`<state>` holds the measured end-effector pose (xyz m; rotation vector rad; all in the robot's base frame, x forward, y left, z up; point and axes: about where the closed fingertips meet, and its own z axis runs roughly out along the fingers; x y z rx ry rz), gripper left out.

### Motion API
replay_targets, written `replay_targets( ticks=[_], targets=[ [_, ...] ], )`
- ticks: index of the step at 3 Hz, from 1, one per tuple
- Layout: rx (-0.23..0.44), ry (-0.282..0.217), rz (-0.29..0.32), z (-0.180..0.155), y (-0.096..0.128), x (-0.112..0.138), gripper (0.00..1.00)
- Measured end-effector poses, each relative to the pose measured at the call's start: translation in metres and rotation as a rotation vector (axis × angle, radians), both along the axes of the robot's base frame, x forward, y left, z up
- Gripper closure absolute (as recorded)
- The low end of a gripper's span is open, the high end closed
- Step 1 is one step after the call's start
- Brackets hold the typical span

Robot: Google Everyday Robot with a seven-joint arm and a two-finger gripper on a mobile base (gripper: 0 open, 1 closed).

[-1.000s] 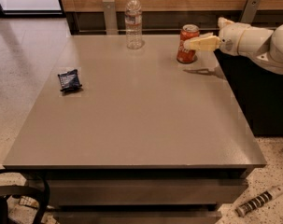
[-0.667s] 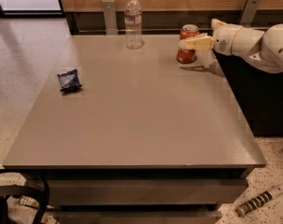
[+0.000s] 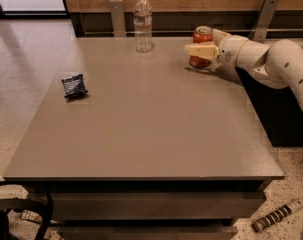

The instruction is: Move coke can near rxbar blueberry

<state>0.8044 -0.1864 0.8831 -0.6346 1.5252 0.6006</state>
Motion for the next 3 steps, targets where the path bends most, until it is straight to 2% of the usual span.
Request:
replay_targets(
  ticks=[1, 3],
  targets=[
    [0.002, 0.0, 0.008, 0.0002, 0.0058, 0.0007, 0.51],
    [0.003, 0.001, 0.016, -0.0005, 0.0121, 0.0016, 0.95]
  ],
)
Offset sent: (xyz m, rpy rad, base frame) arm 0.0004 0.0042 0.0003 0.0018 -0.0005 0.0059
